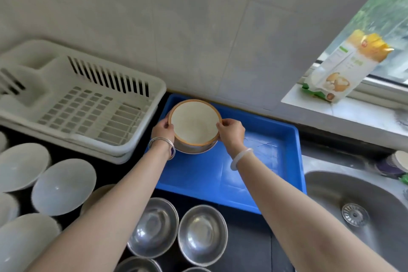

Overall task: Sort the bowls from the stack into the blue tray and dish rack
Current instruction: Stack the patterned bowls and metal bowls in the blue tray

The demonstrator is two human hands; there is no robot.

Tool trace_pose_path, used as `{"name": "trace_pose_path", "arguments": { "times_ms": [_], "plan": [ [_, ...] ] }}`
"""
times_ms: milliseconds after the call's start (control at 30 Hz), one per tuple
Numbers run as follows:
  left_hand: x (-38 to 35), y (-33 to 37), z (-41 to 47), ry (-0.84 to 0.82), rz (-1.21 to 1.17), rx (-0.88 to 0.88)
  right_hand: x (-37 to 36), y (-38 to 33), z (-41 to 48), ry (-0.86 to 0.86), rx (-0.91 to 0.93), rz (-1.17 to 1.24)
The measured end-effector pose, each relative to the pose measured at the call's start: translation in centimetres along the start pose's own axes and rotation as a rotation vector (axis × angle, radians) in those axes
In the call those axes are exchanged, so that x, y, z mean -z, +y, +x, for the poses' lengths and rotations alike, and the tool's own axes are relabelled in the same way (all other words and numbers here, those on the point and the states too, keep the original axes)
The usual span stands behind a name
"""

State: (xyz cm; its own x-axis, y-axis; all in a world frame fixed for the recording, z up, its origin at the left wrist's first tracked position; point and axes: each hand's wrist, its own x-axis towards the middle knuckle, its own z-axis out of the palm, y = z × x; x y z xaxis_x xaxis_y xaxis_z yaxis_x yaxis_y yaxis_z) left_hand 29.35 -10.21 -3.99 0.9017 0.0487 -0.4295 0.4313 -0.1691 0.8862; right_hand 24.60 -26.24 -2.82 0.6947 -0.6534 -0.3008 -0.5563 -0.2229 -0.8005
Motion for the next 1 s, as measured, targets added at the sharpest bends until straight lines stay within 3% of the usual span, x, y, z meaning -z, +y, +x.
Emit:
{"name": "trace_pose_path", "arguments": {
  "times_ms": [367, 667, 833, 1000],
  "plan": [
    [-0.1, -1.3, 1.8, 0.004, 0.123, -0.008, -1.1, 0.4, 0.5, -0.009, 0.028, -0.070],
    [-0.3, -1.3, 0.7, 0.056, 0.076, -0.002, -0.3, 0.6, -0.1, -0.070, 0.021, -0.016],
    [1.2, -2.1, -2.5, 0.010, -0.124, 0.046, 1.9, 1.4, -2.1, -0.089, 0.061, 0.021],
    [3.4, -3.3, -8.9, -0.022, -0.100, 0.063, 4.7, 2.8, -7.0, -0.219, 0.108, 0.144]
  ]
}}
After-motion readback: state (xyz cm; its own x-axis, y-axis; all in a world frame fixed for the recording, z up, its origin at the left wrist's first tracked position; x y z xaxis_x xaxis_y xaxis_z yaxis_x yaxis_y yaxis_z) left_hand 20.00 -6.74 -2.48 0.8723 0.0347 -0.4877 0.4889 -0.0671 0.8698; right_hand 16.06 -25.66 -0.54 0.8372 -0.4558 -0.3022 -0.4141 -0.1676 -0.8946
